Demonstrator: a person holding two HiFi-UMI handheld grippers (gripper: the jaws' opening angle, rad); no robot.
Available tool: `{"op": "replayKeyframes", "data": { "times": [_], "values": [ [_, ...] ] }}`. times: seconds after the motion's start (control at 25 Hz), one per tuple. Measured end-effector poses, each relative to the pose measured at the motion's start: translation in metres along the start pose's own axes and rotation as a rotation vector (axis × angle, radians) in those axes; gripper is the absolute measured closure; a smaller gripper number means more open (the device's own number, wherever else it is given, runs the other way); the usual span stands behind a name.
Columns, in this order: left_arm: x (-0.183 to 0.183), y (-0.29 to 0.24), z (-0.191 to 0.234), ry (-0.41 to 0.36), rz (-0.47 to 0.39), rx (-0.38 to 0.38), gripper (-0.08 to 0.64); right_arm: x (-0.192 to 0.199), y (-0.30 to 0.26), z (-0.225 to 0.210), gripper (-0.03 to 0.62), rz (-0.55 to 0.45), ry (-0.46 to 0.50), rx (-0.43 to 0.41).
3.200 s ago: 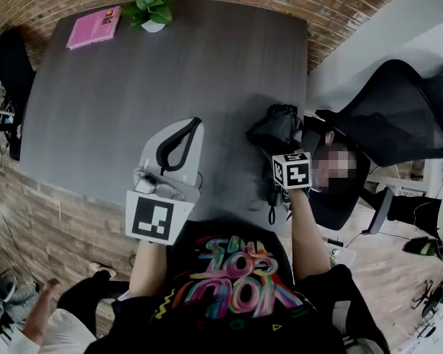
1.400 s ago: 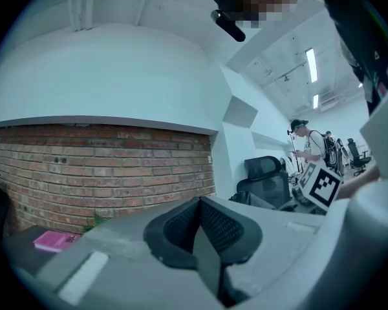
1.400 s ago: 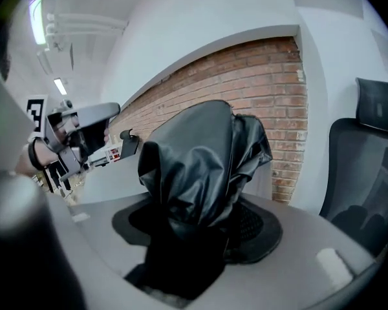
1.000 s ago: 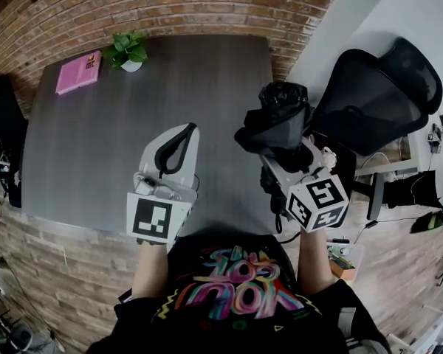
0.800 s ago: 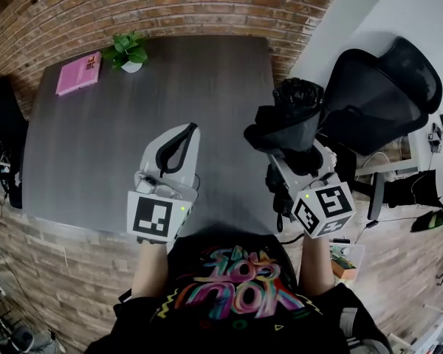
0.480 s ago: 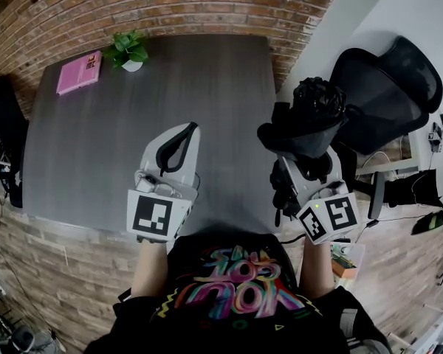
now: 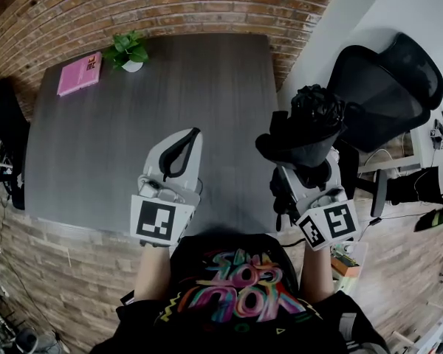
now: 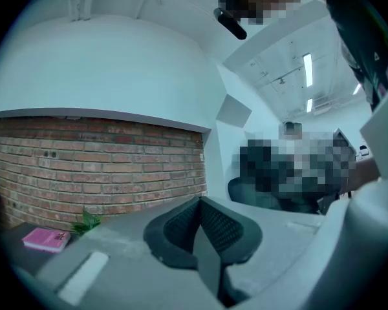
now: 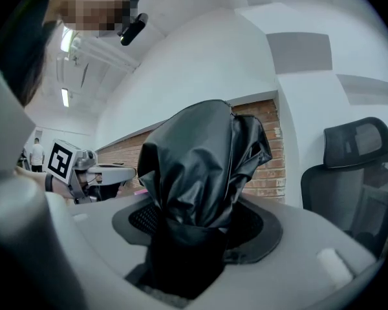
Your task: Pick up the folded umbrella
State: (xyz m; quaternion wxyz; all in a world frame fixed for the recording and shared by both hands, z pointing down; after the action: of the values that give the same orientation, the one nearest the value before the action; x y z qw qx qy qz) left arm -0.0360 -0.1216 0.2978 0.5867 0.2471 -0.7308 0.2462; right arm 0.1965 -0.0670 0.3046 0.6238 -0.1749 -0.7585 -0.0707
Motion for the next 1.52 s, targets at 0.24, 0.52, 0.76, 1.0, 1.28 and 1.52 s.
{"op": "replayKeyframes", "data": {
  "times": [0.24,0.52,0.76,1.0,1.28,1.52],
  "values": [
    [0.004,0.003,-0.001,0.007,0.006,0.004,0.558,0.001,0.004,0.003,0.319,-0.023,-0.014,0.024],
    [0.009,0.004,-0.002,0.014,0.012,0.004,0.558,0.002,0.008,0.003,0.318,-0.017,-0.031,0.032],
    [0.011,0.004,-0.004,0.023,0.023,0.003,0.558,0.007,0.009,0.002,0.319,-0.005,-0.039,0.031],
    [0.011,0.005,-0.003,0.022,0.022,-0.001,0.558,0.008,0.009,0.000,0.319,-0.005,-0.046,0.035],
    [0.007,0.005,-0.002,0.012,0.010,0.003,0.558,0.008,0.008,0.000,0.319,0.008,-0.040,0.043],
    [0.006,0.006,-0.001,0.015,0.010,0.000,0.558,0.008,0.008,0.000,0.319,0.014,-0.039,0.040]
  ]
}}
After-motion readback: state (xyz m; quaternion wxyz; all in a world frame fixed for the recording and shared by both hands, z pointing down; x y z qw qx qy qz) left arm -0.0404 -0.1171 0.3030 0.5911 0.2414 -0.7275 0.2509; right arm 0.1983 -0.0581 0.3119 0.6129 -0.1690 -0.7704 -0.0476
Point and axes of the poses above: the fingertips, and each gripper's own axes: y backward along the fingers, z to its left, x out of its underside, the point moved 6 cm from there along y, backward along the fingers, and after that the axes turned 8 degrees about -y, right-handed, at the moved point
